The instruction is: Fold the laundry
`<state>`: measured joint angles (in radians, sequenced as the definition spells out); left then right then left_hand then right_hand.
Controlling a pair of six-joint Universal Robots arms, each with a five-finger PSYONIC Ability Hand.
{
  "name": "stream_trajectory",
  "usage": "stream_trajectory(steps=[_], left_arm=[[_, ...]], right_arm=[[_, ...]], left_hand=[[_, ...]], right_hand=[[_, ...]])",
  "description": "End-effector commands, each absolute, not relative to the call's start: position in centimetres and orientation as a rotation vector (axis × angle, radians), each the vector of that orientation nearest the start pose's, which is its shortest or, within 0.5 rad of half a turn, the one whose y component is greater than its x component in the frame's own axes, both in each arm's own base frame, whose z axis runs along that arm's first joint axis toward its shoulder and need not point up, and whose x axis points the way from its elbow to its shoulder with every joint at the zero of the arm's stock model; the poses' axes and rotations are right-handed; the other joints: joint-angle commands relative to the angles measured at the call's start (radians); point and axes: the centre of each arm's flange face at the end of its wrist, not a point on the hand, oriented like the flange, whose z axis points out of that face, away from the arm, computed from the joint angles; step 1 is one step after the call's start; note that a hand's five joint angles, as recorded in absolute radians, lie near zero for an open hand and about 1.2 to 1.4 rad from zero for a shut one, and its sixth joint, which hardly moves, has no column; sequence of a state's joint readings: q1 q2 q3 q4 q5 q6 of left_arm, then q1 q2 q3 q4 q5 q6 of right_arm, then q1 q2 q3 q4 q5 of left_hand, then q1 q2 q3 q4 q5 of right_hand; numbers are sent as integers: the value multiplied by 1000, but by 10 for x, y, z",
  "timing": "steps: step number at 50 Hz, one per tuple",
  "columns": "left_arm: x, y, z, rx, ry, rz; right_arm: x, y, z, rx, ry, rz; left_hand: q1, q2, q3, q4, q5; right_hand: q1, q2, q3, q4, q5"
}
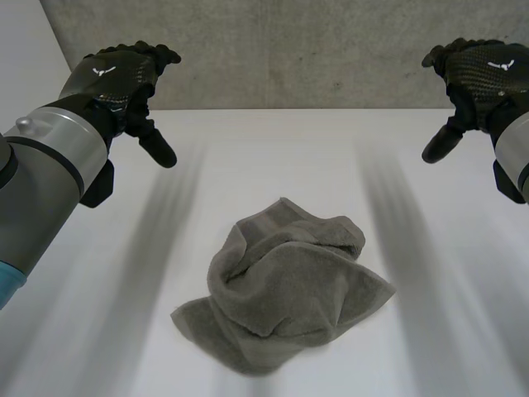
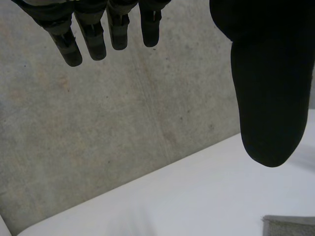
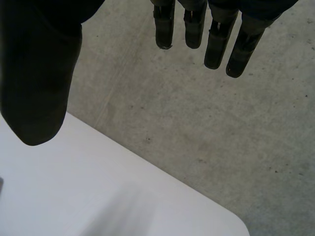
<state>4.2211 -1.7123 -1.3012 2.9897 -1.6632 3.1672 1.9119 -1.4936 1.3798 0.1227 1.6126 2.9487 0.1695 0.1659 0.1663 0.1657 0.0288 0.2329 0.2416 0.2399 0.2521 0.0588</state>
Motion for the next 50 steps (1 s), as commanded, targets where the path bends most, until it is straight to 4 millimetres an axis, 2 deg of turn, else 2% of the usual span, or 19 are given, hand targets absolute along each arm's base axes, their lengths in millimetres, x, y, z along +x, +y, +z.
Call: stream_trajectory(steps=[1, 11, 14, 16, 18, 20, 21, 23, 24, 26, 27, 29, 36, 38, 43, 45, 47, 48, 50], left_arm=[[-266, -237, 330, 538, 2424, -2320], [-266, -236, 329, 555, 2420, -2314], [-267, -236, 325, 598, 2406, -2294], [-269, -237, 320, 658, 2395, -2269], [-271, -238, 314, 762, 2362, -2229], [-274, -249, 283, 1001, 2297, -2066], [-274, -249, 283, 1002, 2296, -2066], [-269, -262, 255, 1161, 2249, -1918], [-269, -262, 255, 1162, 2248, -1918], [-272, -266, 228, 1324, 2238, -1827], [-272, -266, 228, 1325, 2238, -1827], [-277, -270, 206, 1432, 2255, -1791], [-290, -272, 174, 1585, 2288, -1802], [-294, -266, 161, 1679, 2320, -1804], [-300, -253, 143, 1814, 2372, -1778], [-303, -250, 138, 1843, 2372, -1771], [-304, -250, 128, 1880, 2339, -1752], [-304, -250, 128, 1880, 2338, -1752], [-305, -249, 120, 1932, 2281, -1733]], right_arm=[[227, -265, 338, -526, 2093, -2178], [233, -261, 336, -614, 2065, -2160], [237, -259, 333, -736, 2065, -2157], [238, -252, 323, -892, 2131, -2082], [239, -247, 319, -941, 2166, -2025], [251, -229, 306, -1024, 2200, -1826], [251, -229, 306, -1024, 2200, -1825], [261, -216, 293, -1052, 2204, -1649], [261, -216, 293, -1052, 2204, -1648], [265, -211, 283, -1016, 2201, -1524], [267, -211, 275, -988, 2209, -1468], [269, -213, 266, -963, 2218, -1418], [281, -223, 225, -851, 2237, -1322], [287, -228, 206, -827, 2245, -1297], [296, -228, 180, -852, 2264, -1278], [297, -231, 169, -852, 2302, -1269], [297, -232, 167, -853, 2312, -1275], [297, -232, 167, -853, 2312, -1275], [298, -235, 166, -856, 2316, -1288]], left_hand=[[5, 9, 8, 9, -29], [5, 9, 8, 9, -29], [9, 12, 12, 12, -25], [9, 12, 12, 13, -25], [5, 9, 8, 9, -29], [5, 9, 8, 9, -29], [5, 9, 8, 9, -29], [5, 9, 8, 9, -29], [5, 9, 8, 9, -29], [5, 9, 8, 9, -29], [5, 9, 8, 9, -29], [12, 15, 15, 15, -22], [35, 39, 38, 39, 1], [35, 39, 38, 39, 1], [73, 77, 76, 77, 39], [135, 139, 138, 139, 101], [401, 404, 404, 405, 367], [402, 406, 405, 406, 368], [601, 605, 604, 605, 567]], right_hand=[[-58, -67, -65, -78, -59], [-58, -67, -65, -78, -59], [-58, -67, -65, -78, -59], [-58, -67, -65, -78, -59], [-58, -67, -65, -78, -59], [-58, -67, -65, -78, -59], [-58, -67, -65, -78, -59], [-58, -67, -65, -78, -59], [-58, -67, -65, -78, -59], [-58, -67, -65, -78, -59], [-58, -67, -65, -78, -59], [-58, -67, -65, -78, -59], [-25, -33, -32, -44, -25], [28, 19, 21, 9, 28], [131, 122, 124, 111, 130], [292, 283, 285, 272, 291], [380, 371, 373, 360, 379], [381, 372, 374, 361, 380], [535, 527, 528, 516, 535]])
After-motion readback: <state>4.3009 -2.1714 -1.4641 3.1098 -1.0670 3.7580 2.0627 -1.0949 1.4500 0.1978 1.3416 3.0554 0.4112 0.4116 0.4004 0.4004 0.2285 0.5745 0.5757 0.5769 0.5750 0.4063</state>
